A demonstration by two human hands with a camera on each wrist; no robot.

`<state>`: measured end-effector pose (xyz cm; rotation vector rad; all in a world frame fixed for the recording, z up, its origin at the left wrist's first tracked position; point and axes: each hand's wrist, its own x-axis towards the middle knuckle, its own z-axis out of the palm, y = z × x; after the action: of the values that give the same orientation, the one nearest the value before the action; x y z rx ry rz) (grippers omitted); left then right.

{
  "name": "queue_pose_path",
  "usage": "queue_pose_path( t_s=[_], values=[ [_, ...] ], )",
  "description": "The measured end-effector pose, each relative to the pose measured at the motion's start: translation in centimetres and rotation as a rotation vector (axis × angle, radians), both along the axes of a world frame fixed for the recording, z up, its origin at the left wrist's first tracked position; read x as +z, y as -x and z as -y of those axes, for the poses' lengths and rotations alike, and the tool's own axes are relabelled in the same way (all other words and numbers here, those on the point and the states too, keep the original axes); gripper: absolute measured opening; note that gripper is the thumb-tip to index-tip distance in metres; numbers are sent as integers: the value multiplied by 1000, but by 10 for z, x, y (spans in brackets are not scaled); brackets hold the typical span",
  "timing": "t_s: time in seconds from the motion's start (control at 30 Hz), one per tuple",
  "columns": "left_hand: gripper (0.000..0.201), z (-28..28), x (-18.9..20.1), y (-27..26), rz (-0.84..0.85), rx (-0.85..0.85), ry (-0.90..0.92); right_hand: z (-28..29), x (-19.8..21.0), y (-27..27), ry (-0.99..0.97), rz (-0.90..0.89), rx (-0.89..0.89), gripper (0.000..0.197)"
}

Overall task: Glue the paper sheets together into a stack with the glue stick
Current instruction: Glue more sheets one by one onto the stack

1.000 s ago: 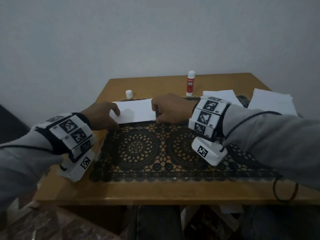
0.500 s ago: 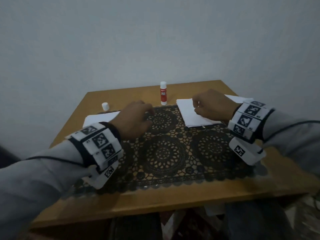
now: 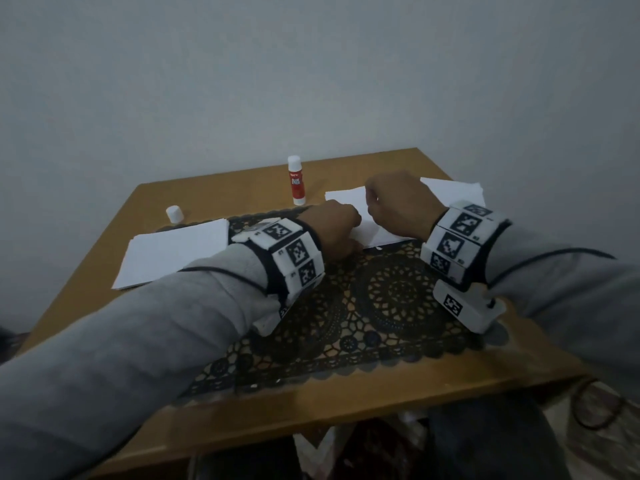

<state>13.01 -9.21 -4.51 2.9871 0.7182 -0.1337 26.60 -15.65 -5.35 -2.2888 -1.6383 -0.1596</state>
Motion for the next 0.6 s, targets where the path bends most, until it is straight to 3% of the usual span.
queue_pose_path(
  t_s=[0.33, 0.6],
  values=[
    [25, -4, 1, -1, 110, -44, 34, -2, -3, -1, 40, -27, -23, 16],
    [21, -5, 5, 1, 126, -58, 40, -3, -7, -6, 7, -31, -40, 15]
  ],
)
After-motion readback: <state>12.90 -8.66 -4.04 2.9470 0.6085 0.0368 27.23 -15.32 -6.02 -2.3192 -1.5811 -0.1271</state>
